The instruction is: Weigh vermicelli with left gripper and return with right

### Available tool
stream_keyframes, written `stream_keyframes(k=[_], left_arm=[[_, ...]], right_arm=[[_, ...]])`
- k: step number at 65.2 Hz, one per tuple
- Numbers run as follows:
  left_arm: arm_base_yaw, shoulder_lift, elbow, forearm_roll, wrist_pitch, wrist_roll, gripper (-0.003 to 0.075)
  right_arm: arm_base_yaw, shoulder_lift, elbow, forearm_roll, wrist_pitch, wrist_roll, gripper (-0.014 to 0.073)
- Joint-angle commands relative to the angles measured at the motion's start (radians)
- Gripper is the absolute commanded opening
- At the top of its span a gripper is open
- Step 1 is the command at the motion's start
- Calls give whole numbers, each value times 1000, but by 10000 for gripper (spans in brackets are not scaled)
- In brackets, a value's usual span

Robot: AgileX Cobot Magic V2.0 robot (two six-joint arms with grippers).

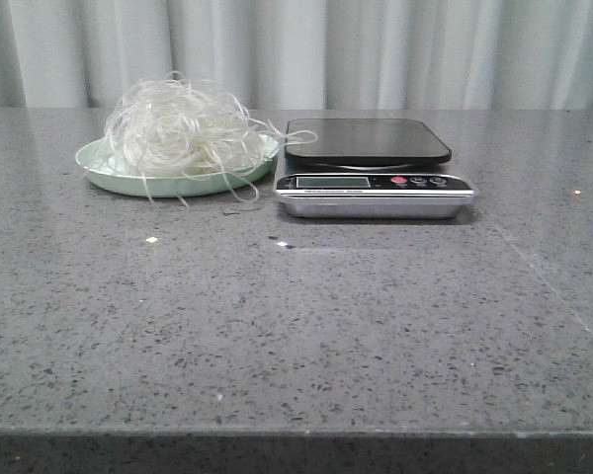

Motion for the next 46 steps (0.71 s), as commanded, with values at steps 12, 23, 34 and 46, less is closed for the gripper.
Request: stream_keyframes(k=[12,23,34,46], left_arm=[[2,12,-23,-14,-79,2,127],[2,12,-6,-14,-89,2,127],[108,7,99,92,-172,2,127],[325,-81,240,92,-251,-9,127]], right_arm=[[-5,11,-23,-6,-75,-6,194],[-5,11,-23,-6,-75,-6,194],[-5,11,-23,-6,-75,-6,194],[-5,11,-23,-6,-75,-6,193]])
